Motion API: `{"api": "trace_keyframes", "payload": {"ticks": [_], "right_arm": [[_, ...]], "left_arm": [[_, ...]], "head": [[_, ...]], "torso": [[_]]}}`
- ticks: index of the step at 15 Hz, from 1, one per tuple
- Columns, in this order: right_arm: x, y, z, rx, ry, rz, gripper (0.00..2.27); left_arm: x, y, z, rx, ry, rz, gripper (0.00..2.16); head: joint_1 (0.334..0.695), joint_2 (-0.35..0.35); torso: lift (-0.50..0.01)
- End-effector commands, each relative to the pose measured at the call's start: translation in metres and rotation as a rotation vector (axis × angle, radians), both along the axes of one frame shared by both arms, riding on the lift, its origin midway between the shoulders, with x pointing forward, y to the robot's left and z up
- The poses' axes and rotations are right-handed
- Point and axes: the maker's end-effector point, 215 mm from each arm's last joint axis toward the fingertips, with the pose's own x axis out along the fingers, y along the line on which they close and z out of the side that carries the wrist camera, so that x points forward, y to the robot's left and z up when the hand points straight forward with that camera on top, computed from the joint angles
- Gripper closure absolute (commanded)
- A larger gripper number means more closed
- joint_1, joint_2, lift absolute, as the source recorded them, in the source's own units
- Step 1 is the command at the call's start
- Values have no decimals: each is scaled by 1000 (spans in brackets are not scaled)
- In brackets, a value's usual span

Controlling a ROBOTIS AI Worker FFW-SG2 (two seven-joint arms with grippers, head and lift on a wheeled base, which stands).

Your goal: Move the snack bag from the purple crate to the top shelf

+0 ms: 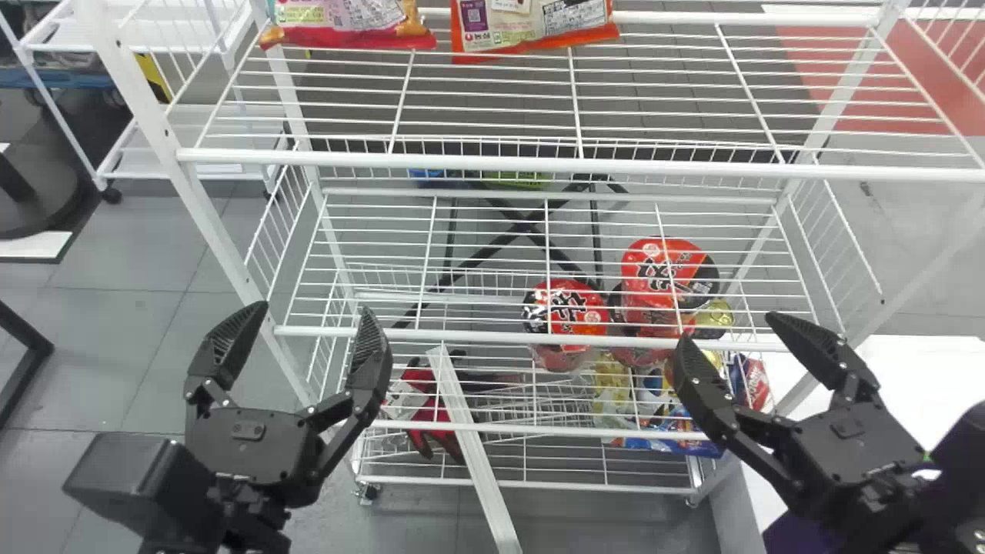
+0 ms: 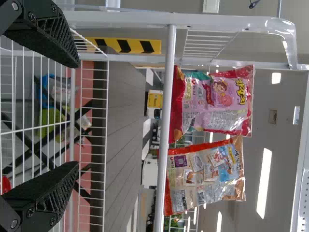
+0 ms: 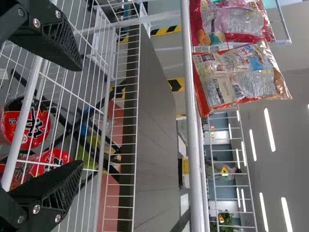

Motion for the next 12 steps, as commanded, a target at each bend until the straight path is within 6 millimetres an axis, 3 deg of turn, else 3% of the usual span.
{"api": "trace_keyframes", "payload": {"ticks": [1,12], "right_arm": [[1,0,0,1,-1,0,144],[1,-1,0,7,0,-3,144]], "left_arm": [[0,0,0,0,-1,-1,103],[5,-1,-2,1,1,-2,103]], "head": [[695,-1],[695,-2]], "torso": [[-278],[-322]]}}
